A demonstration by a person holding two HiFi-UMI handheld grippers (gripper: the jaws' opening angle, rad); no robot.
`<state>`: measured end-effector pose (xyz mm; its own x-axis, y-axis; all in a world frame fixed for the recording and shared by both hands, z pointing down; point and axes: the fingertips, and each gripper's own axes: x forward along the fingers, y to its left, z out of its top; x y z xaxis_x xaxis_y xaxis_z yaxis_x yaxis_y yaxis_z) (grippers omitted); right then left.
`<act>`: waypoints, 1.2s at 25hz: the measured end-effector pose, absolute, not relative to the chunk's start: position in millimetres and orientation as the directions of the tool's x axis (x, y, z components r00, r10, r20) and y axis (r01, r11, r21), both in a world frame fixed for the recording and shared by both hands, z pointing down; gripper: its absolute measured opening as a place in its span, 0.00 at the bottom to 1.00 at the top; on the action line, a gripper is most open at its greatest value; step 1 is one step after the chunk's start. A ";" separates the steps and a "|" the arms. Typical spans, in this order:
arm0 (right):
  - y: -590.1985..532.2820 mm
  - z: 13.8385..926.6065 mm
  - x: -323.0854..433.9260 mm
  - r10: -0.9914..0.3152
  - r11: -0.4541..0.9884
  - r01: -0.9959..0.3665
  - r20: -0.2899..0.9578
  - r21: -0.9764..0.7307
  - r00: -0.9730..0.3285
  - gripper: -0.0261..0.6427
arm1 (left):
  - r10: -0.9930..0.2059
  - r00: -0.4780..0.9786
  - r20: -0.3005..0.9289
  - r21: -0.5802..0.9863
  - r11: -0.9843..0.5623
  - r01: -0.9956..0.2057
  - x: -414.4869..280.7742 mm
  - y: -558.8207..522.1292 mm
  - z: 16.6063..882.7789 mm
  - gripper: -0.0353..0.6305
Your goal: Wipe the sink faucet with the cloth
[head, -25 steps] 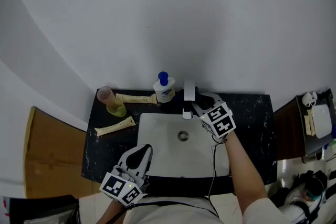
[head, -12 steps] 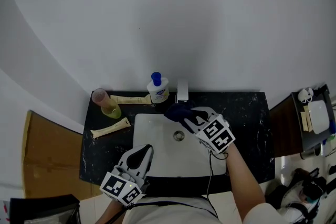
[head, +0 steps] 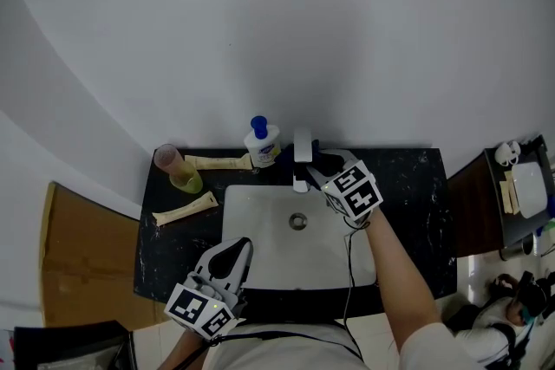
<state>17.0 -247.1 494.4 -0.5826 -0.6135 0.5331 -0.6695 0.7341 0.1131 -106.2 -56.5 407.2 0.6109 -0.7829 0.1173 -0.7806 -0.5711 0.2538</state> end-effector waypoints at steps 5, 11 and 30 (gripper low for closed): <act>-200.3 494.2 8.4 -0.564 0.777 -0.623 0.544 0.095 -0.621 0.21 | -0.777 0.620 0.113 0.256 -0.580 -0.773 -103.0 -56.0 406.3 0.06; -185.0 497.0 7.1 -0.529 0.804 -0.589 0.556 0.085 -0.642 0.21 | -0.762 0.638 0.113 0.258 -0.597 -0.759 -95.5 -54.5 409.9 0.06; -190.2 495.2 8.6 -0.547 0.782 -0.618 0.557 0.075 -0.625 0.21 | -0.771 0.628 0.106 0.267 -0.587 -0.765 -102.6 -53.3 410.4 0.06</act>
<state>8.6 -190.2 495.2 -0.6246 -0.5472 0.5572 -0.6182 0.7824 0.0753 -102.6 -53.3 410.4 0.6283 -0.7707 0.1061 -0.7646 -0.5865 0.2671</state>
